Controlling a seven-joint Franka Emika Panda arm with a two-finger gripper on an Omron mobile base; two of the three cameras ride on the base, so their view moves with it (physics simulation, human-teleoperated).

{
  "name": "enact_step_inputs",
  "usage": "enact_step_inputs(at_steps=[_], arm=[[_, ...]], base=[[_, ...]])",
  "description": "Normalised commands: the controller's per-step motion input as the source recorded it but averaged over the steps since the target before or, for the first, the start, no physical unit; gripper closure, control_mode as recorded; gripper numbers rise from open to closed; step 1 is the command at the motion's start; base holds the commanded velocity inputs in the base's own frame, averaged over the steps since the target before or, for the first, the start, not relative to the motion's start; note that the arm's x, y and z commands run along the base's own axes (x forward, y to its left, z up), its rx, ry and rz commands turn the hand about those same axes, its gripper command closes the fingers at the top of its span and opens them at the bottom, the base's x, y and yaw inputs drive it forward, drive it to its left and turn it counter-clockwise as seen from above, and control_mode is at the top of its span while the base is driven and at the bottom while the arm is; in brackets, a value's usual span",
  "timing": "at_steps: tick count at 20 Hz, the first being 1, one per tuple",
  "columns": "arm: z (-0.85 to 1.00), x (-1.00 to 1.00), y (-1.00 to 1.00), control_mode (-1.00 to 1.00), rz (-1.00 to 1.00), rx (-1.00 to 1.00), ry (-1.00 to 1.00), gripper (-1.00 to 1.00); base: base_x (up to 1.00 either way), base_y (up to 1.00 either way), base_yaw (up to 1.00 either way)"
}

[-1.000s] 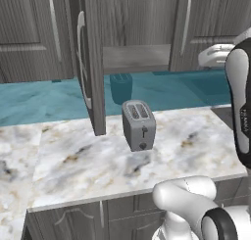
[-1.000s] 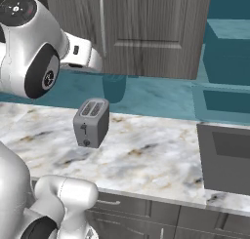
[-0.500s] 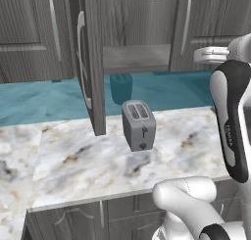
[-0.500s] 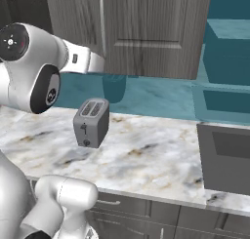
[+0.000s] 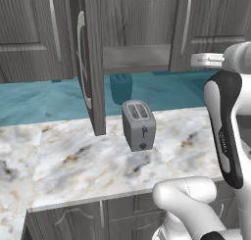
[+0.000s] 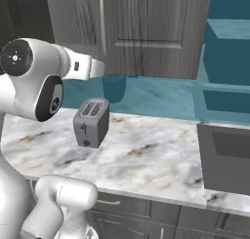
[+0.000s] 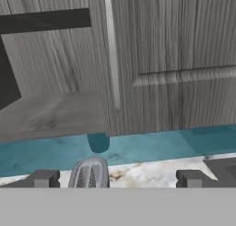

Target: Open the cabinet. Pick the soap dispenser and place it next to the sink. Then close the cabinet.

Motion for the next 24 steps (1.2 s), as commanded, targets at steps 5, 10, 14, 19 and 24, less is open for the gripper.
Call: enact_step_inputs(at_steps=[5, 10, 14, 19, 24], arm=[[0.18, 0.24, 0.0, -1.0, 0.0, 0.0, 0.09, -1.0], [0.1, 0.48, 0.0, -1.0, 0.0, 0.0, 0.04, -1.0], [-0.02, 0.44, 0.0, -1.0, 0.0, 0.0, 0.02, -1.0], [-0.22, 0.33, 0.0, -1.0, 0.0, 0.03, 0.0, -1.0], [0.0, 0.32, -0.03, -1.0, 0.0, 0.0, 0.0, -1.0]], base=[[0.0, 0.0, 0.0], [0.0, 0.0, 0.0], [0.0, 0.0, 0.0], [0.0, 0.0, 0.0], [0.0, 0.0, 0.0]])
